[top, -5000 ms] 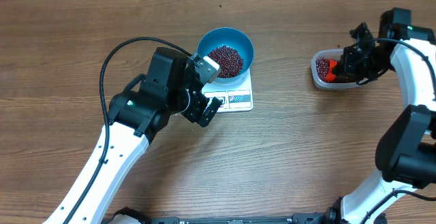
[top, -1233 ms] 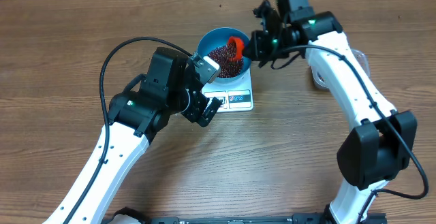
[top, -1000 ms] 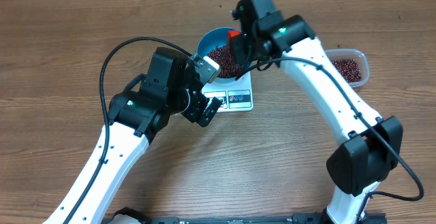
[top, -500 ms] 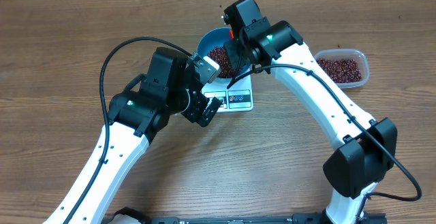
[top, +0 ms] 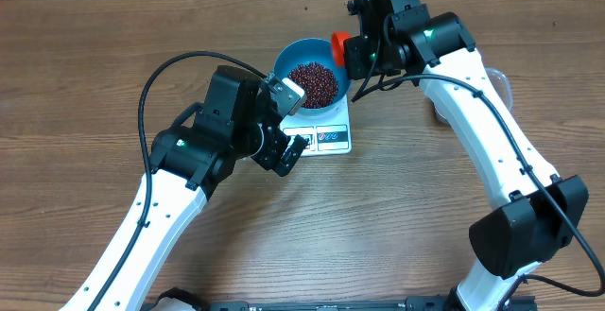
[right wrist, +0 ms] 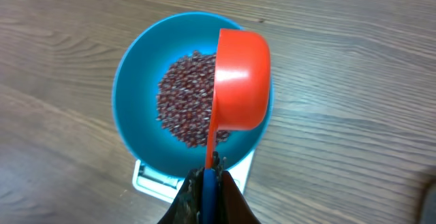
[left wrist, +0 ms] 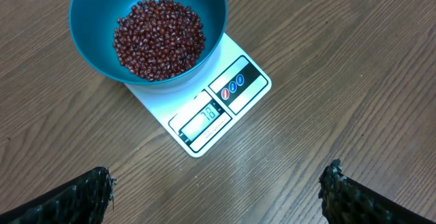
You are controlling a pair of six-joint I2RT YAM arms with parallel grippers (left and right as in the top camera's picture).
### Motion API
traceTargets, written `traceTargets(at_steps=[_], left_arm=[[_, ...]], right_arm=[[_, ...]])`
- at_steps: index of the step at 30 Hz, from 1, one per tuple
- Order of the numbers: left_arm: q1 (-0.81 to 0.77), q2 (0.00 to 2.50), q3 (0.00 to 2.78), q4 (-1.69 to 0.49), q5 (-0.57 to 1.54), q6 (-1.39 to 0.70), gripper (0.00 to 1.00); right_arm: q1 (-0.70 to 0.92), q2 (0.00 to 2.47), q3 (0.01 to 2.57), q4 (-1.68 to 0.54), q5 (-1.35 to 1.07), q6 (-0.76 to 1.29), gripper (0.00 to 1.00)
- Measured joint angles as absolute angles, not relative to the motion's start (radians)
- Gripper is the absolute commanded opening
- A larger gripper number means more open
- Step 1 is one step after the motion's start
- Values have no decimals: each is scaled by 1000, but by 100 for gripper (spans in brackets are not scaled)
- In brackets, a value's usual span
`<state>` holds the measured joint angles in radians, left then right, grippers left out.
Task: Scoop item into bowl and weigh 150g on scale
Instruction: 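Tip the scoop to pour beans into the teal bowl, then move the empty scoop back over the bean tub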
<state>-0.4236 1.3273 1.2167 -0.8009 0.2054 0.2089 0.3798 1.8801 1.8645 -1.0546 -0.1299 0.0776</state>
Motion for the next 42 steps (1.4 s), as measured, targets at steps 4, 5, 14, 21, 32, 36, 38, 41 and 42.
traceTargets(at_steps=[4, 5, 14, 21, 32, 36, 38, 41, 42], left_arm=[[-424, 1327, 1217, -801, 205, 209, 100], [-424, 1327, 1217, -801, 205, 209, 99], [-424, 1327, 1217, -801, 205, 209, 100], [-424, 1327, 1217, -801, 206, 209, 100], [-424, 1327, 1217, -801, 206, 209, 100], [-424, 1327, 1217, -801, 205, 209, 99], [-424, 1327, 1217, -801, 205, 209, 99], [-424, 1327, 1217, -801, 205, 209, 100], [-424, 1327, 1217, -801, 205, 209, 100]], right_arm=[[366, 1878, 1864, -1063, -233, 75, 4], [349, 1877, 1864, -1073, -266, 75, 4], [-22, 1818, 1865, -1280, -421, 38, 4], [-218, 1810, 1866, -1402, -448, -27, 4], [-371, 1809, 1858, -1439, -374, -90, 4], [-371, 1809, 1840, -1432, -325, -94, 4], [-371, 1809, 1833, -1423, -294, -97, 4], [-371, 1807, 1797, -1407, -241, -100, 4], [-371, 1807, 1786, -1405, -226, -101, 4]])
